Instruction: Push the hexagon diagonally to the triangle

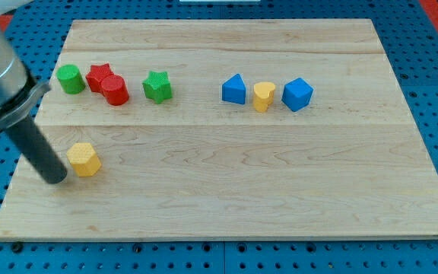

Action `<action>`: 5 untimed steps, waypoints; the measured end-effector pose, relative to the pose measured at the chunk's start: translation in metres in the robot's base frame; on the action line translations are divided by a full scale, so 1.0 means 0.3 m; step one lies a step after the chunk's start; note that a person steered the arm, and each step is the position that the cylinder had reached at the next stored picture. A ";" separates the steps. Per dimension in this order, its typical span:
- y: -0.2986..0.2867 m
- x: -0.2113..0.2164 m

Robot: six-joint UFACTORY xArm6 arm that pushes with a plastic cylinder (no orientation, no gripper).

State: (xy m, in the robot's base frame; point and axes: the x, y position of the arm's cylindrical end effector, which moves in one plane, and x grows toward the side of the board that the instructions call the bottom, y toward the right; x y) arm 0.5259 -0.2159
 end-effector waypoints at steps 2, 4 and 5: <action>0.376 -0.124; 0.033 0.051; 0.127 -0.034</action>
